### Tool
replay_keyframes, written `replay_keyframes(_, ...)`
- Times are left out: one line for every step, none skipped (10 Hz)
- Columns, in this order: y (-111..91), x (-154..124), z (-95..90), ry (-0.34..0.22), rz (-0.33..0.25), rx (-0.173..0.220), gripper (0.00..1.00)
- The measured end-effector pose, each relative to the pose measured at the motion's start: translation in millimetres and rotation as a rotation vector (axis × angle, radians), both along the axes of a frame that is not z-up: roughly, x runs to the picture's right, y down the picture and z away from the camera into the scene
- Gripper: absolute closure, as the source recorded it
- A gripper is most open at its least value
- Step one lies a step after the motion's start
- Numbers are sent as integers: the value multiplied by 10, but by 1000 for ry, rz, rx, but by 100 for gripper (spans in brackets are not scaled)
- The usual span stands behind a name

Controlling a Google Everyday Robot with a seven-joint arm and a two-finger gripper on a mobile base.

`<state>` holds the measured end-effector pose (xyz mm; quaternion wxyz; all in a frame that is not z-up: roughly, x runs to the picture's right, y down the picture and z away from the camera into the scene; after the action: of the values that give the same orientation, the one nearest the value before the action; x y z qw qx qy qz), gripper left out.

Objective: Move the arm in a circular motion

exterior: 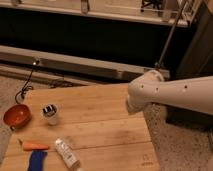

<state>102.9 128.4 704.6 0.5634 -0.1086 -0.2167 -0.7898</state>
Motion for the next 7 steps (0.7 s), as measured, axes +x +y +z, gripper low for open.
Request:
replay_keyframes(90,-285,-128,-64,-52,11,100)
replay_keyframes(142,-629,-260,-139,-109,28,100)
replay_keyframes(147,-1126,-429,-241,-184,56,100)
replay_keyframes(114,-1492,-544,-312,-235,78,100)
replay_keyframes(36,-1968,-692,-400,-298,109,100)
replay_keyframes(-71,-2409,-821,-480,-350,139,100)
replay_keyframes(-225,-2842,-917,-555,-401,172,100)
